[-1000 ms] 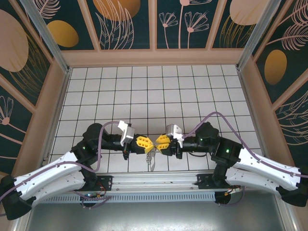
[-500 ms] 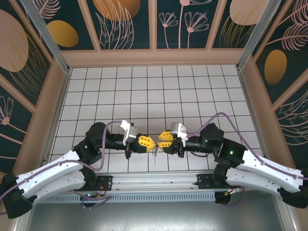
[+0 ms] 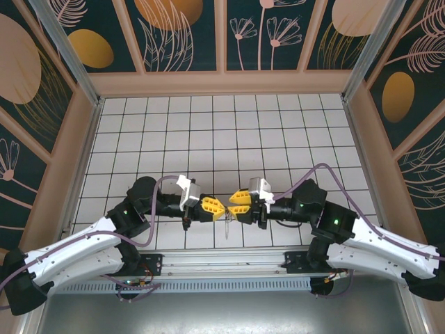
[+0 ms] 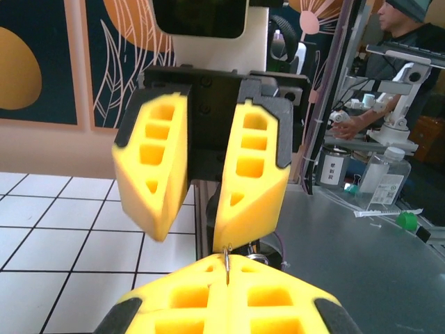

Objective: Put the keys on the keyring

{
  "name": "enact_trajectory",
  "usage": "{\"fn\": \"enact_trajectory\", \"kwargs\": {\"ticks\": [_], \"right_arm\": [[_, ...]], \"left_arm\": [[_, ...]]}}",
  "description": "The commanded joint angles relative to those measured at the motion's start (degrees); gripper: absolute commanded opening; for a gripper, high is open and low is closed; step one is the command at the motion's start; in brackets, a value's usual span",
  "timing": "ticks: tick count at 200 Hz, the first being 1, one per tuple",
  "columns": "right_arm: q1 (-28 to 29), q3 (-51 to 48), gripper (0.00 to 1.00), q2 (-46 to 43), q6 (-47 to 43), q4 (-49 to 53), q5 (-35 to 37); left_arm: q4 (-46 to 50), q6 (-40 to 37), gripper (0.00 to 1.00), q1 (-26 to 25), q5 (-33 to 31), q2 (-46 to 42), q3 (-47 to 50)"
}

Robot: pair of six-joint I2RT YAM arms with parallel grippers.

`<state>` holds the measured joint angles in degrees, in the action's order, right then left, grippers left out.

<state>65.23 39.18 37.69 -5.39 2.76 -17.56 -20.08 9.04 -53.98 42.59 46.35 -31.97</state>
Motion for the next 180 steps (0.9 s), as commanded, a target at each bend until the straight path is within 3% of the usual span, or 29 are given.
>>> {"fn": "enact_trajectory", "kwargs": {"ticks": [1,21,48,82,140,163,180], "right_arm": [[0.5,-0.3,0.29,-1.0,1.2,-2.6,0.1],[0.6,-0.4,0.34,-0.5,1.4,-3.4,-2.1],[1.1,-0.1,0.34,1.7,1.2,-2.8,-2.3],[1.2,-0.2,0.24,2.6,1.0,-2.7,-1.9],[1.1,0.0,0.17,4.2,1.3,-1.5,-2.8],[1.2,-0.1,0.00,4.2,1.2,-1.2,-2.6],[1.1,-0.1,0.00,4.0,0.8,-1.3,-2.4]], "left_arm": [[-0.6,-1.3,0.00,-0.2,-0.6,-0.4,0.4],[-0.8,-1.2,0.00,-0.3,-0.6,-0.6,0.5],[-0.8,-1.0,0.00,-0.3,-0.4,-0.7,0.5],[-0.3,-1.3,0.00,-0.3,-0.2,-0.7,0.3],[-0.4,-1.7,0.00,-0.4,-0.2,-0.6,0.1],[-0.4,-1.6,0.00,-0.4,-0.3,-0.9,0.2],[0.2,-1.8,0.00,-0.4,-0.5,-0.9,0.1]]}}
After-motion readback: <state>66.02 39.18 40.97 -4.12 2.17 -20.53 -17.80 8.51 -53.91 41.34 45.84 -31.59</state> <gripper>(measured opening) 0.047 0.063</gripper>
